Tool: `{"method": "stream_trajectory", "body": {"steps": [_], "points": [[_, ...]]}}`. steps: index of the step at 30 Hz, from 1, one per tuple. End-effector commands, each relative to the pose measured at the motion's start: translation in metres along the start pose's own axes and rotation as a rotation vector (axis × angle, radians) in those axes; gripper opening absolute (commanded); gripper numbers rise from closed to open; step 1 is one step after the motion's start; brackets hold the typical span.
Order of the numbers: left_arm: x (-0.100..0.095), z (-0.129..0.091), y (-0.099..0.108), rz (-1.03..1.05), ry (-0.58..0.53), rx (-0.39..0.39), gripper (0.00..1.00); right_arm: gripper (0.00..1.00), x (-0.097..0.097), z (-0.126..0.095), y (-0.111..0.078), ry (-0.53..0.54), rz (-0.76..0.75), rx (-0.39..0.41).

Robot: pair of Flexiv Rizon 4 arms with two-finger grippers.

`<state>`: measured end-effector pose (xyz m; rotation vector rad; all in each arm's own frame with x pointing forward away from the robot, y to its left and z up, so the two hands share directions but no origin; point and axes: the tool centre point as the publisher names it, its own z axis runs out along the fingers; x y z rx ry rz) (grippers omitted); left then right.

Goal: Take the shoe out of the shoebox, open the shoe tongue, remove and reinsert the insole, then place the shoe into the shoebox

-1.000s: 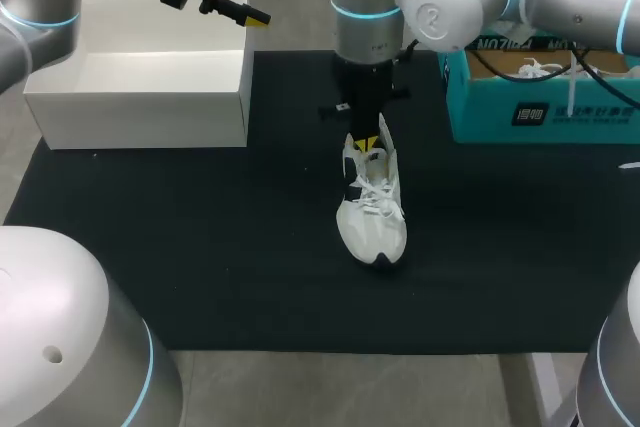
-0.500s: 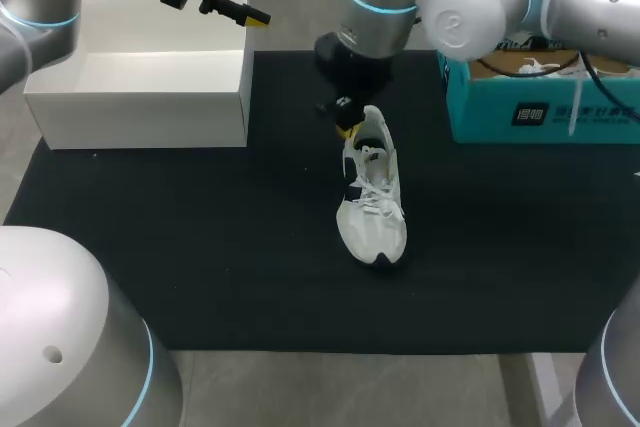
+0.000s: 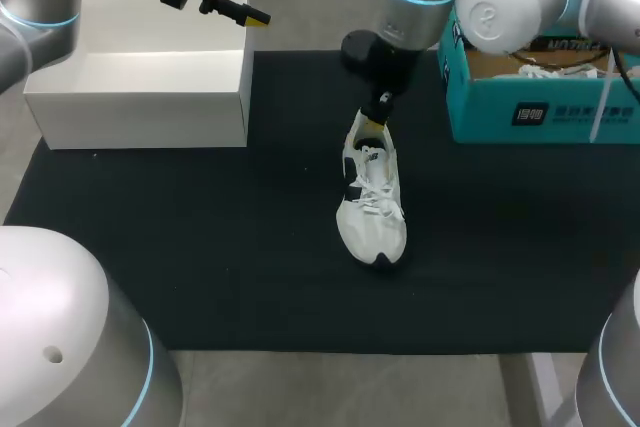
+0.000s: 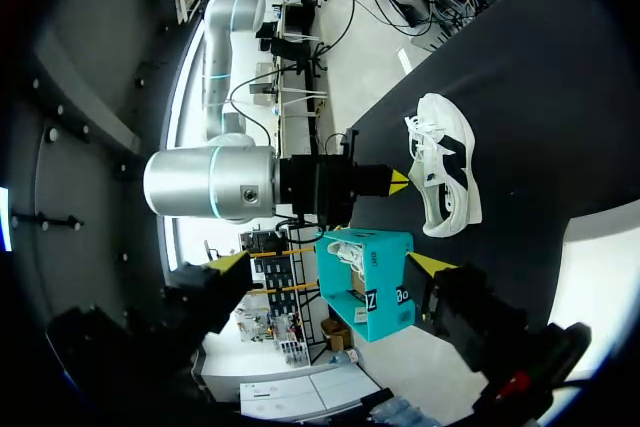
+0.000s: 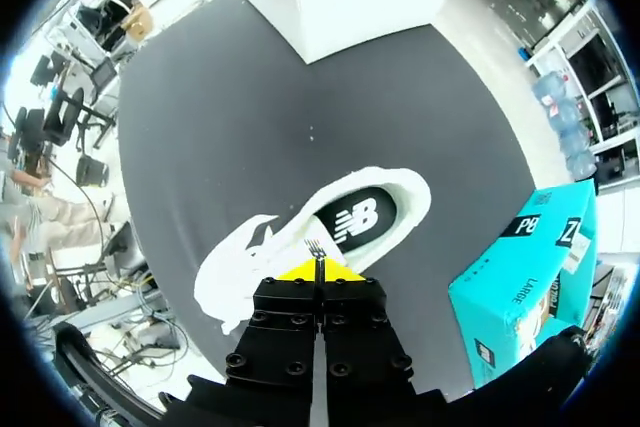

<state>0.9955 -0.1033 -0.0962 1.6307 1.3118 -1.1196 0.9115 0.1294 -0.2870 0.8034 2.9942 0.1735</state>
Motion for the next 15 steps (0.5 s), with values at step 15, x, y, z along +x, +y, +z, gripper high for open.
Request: {"method": "stream_trajectory", "body": {"steps": [15], "points": [[0.0,0.0,0.001,0.001,0.002,0.002,1.0,0.15,-0.069,0.002,0.014,-0.237,-0.204,0.172]]}}
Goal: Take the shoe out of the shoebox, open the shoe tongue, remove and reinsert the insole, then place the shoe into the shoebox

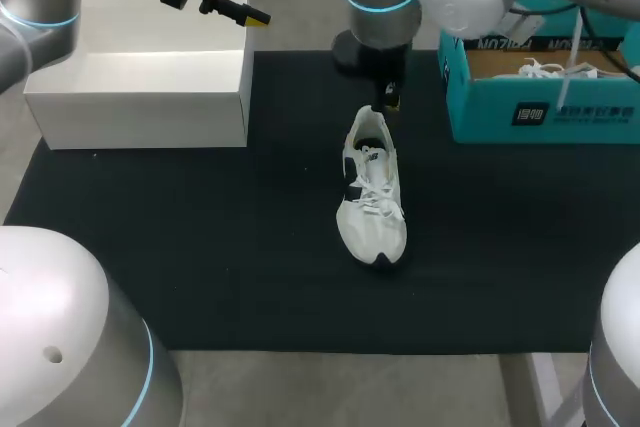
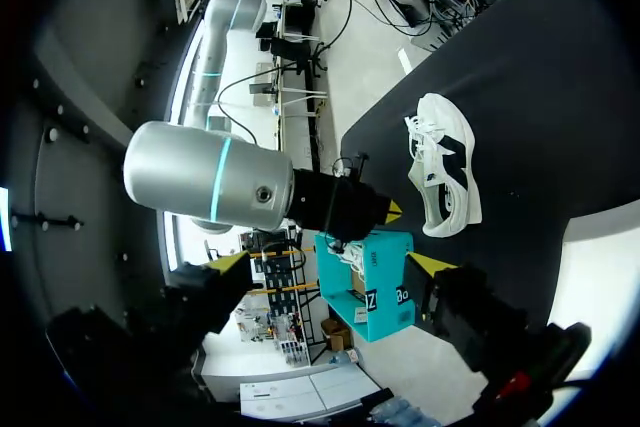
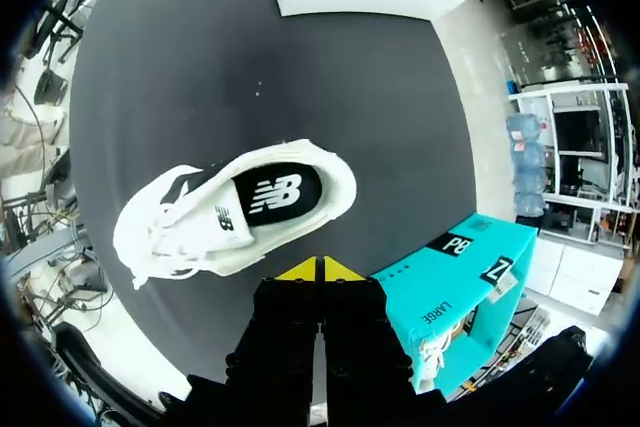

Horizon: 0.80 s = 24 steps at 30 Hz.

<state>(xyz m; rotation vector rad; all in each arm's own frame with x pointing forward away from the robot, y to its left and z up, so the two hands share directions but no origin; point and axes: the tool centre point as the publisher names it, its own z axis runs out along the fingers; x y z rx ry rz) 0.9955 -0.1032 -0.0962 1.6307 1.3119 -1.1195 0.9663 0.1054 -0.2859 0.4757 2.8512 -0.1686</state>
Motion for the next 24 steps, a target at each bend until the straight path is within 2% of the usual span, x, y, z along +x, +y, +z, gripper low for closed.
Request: {"method": "stream_trajectory", "body": {"steps": [1,4,6,7,8,12,17,21,24], "points": [[0.0,0.0,0.001,0.001,0.002,0.002,1.0,0.21,-0.011,0.003,0.007,0.027,0.002,0.003],[0.0,0.0,0.001,0.001,0.002,0.002,1.0,0.42,-0.015,0.0,0.014,0.051,-0.013,-0.004],[0.0,0.0,0.001,0.001,0.002,0.002,1.0,0.5,-0.016,0.0,0.017,0.053,-0.021,-0.018],[0.0,0.0,0.001,0.001,0.002,0.002,1.0,0.67,-0.017,0.0,0.018,0.054,-0.024,-0.029],[0.0,0.0,0.001,0.001,0.002,0.002,1.0,0.77,-0.018,0.003,0.021,0.055,-0.024,-0.029],[0.0,0.0,0.001,0.001,0.002,0.002,1.0,0.8,-0.022,0.015,0.032,0.071,-0.048,-0.042],[0.0,0.0,0.001,0.001,0.002,0.002,1.0,0.78,-0.024,0.031,0.039,0.083,-0.047,-0.051],[0.0,0.0,0.001,0.001,0.002,0.002,1.0,0.85,-0.023,0.042,0.042,0.09,-0.048,-0.061],[0.0,0.0,0.001,0.001,0.002,0.002,1.0,0.85,-0.022,0.05,0.044,0.091,-0.055,-0.074]]}}
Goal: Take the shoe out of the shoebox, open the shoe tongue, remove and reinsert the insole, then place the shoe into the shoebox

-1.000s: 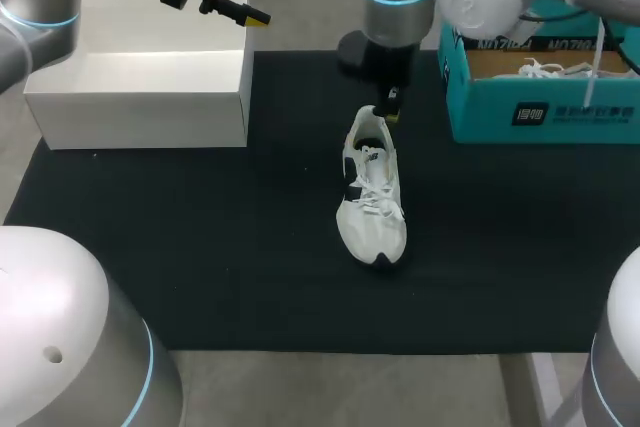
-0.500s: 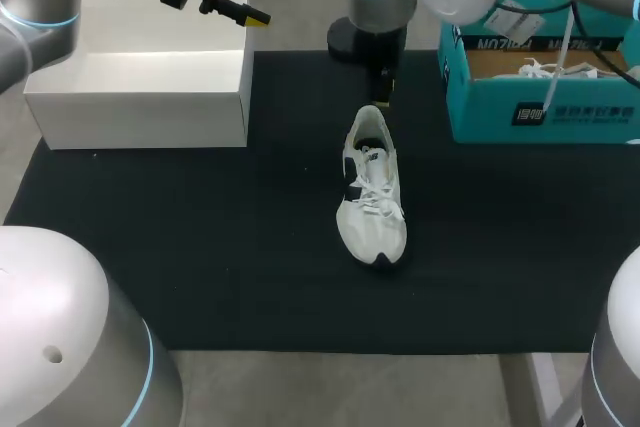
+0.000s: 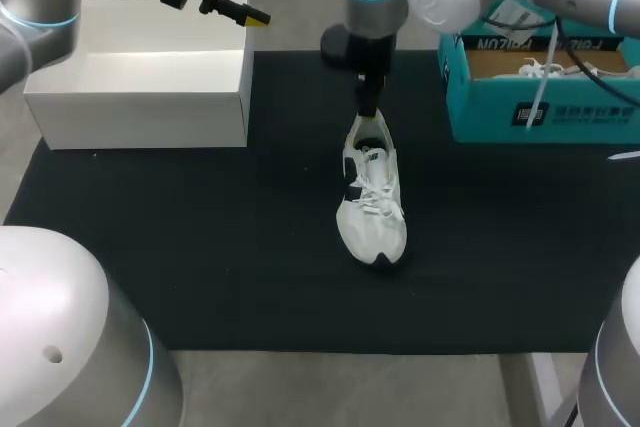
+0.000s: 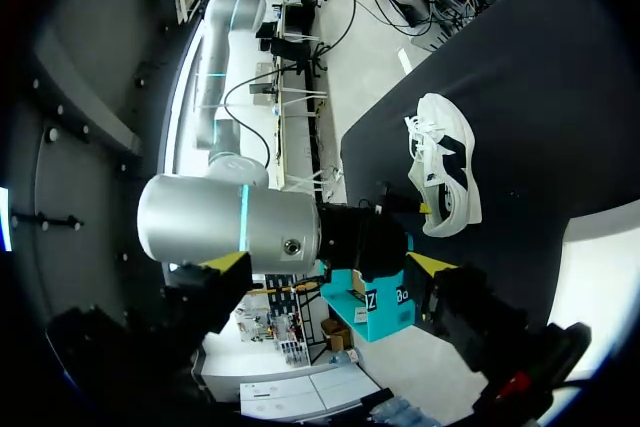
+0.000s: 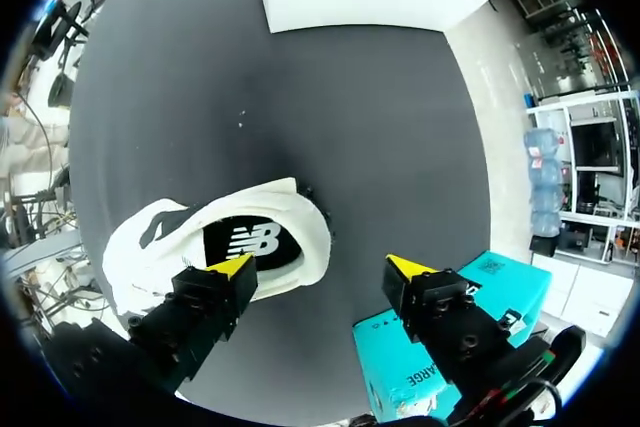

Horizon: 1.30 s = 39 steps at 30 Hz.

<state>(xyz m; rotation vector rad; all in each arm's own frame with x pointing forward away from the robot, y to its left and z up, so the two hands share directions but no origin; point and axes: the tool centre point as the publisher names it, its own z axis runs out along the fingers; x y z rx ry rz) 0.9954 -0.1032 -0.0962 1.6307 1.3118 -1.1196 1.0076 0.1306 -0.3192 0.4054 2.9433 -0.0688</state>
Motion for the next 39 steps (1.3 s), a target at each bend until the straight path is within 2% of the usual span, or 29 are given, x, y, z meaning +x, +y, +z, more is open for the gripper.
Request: {"method": "stream_trajectory", "body": {"steps": [1,15,24,26,27,28,30,31,32,36,39], "points": [[0.0,0.0,0.001,0.001,0.002,0.002,1.0,0.86,-0.001,0.017,0.004,0.005,-0.017,-0.007],[0.0,0.0,0.001,0.001,0.002,0.002,1.0,0.91,-0.004,0.061,0.005,0.024,-0.048,-0.008],[0.0,0.0,0.001,0.001,0.002,0.002,1.0,0.86,-0.005,0.073,0.004,0.029,-0.058,0.003],[0.0,0.0,0.001,0.001,0.002,0.002,1.0,0.8,-0.003,0.076,0.004,0.039,-0.059,0.005],[0.0,0.0,0.001,0.001,0.002,0.002,1.0,0.72,-0.003,0.077,0.005,0.041,-0.06,0.005],[0.0,0.0,0.001,0.001,0.002,0.002,1.0,0.5,-0.002,0.077,0.005,0.043,-0.062,0.008],[0.0,0.0,0.001,0.001,0.002,0.002,1.0,0.29,-0.001,0.077,0.005,0.044,-0.061,0.011],[0.0,0.0,0.001,0.001,0.002,0.002,1.0,0.1,0.0,0.077,0.005,0.044,-0.061,0.018],[0.0,0.0,0.001,0.001,0.002,0.002,1.0,0.0,0.001,0.077,0.004,0.044,-0.06,0.021],[0.0,0.0,0.001,0.001,0.002,0.002,1.0,0.0,0.004,0.075,0.001,0.036,-0.05,0.038],[0.0,0.0,0.001,0.001,0.002,0.002,1.0,0.0,0.007,0.061,-0.002,0.004,-0.031,0.06]]}}
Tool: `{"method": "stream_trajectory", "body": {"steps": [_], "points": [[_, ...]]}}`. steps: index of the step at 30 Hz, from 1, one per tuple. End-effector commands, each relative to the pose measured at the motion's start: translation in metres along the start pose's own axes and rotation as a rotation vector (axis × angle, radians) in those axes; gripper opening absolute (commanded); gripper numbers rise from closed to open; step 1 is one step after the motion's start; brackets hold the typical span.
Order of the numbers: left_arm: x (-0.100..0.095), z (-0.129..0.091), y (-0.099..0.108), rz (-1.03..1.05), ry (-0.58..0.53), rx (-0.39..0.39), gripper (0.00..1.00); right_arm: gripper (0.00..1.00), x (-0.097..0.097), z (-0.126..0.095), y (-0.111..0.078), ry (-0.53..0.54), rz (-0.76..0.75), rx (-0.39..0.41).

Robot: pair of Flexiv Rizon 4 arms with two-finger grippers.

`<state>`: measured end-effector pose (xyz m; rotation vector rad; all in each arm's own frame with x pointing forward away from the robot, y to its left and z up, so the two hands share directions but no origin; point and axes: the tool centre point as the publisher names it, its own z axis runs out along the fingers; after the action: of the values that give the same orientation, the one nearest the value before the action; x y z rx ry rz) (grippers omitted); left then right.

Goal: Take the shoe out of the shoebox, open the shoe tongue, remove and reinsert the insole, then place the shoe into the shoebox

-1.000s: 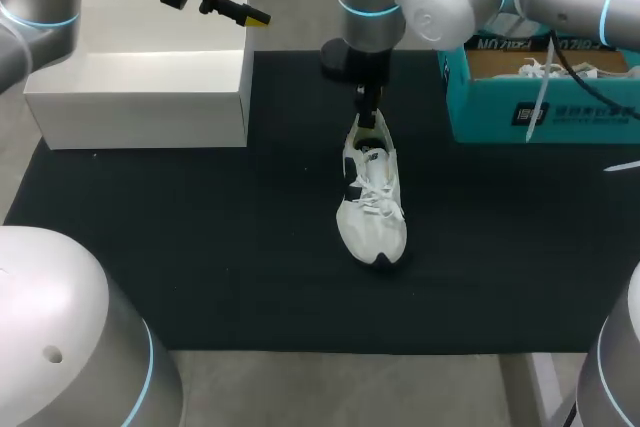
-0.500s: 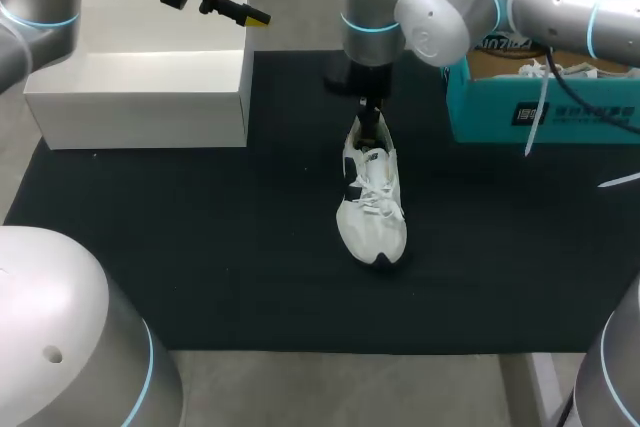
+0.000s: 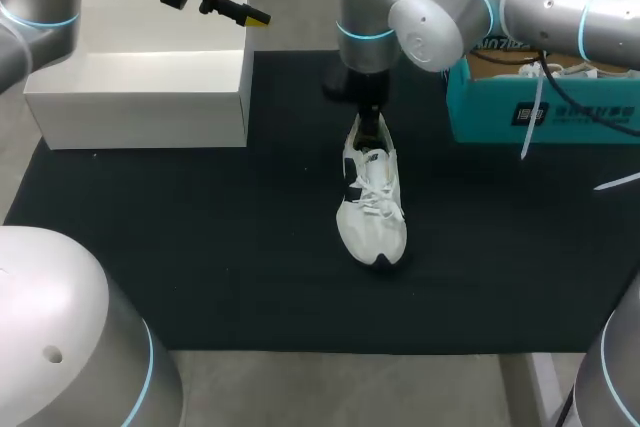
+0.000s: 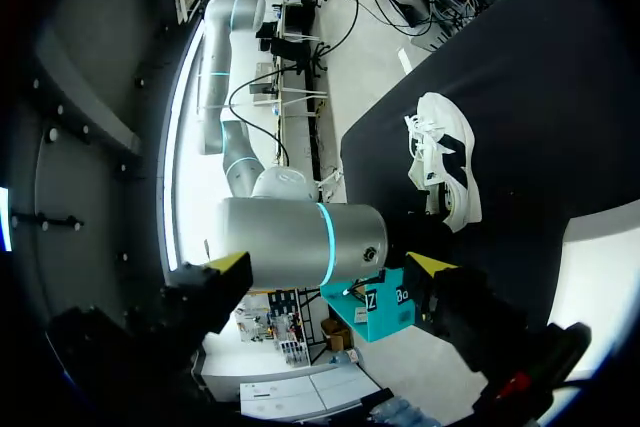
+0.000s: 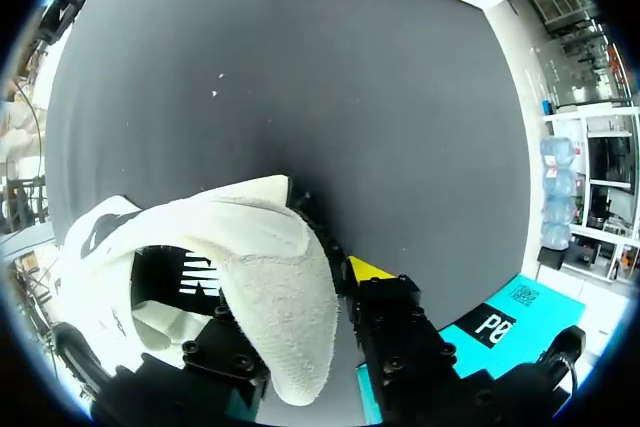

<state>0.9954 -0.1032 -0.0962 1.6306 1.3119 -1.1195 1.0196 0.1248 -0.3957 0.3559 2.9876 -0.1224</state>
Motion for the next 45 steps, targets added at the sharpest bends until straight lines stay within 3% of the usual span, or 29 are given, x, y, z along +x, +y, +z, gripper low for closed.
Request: {"method": "stream_trajectory", "body": {"steps": [1,11,23,29,45], "points": [[0.0,0.0,0.001,0.001,0.002,0.002,1.0,0.0,0.008,-0.022,-0.003,-0.036,0.018,0.026],[0.0,0.0,0.001,0.001,0.002,0.002,1.0,0.0,0.007,-0.101,-0.012,-0.053,0.05,0.012],[0.0,0.0,0.001,0.001,0.002,0.002,1.0,0.0,-0.021,-0.226,-0.033,-0.003,0.001,0.009],[0.0,0.0,0.001,0.001,0.002,0.002,1.0,0.0,-0.029,-0.277,-0.038,0.005,-0.012,-0.008],[0.0,0.0,0.001,0.001,0.002,0.002,1.0,0.0,-0.038,-0.358,-0.071,0.006,0.018,-0.048]]}}
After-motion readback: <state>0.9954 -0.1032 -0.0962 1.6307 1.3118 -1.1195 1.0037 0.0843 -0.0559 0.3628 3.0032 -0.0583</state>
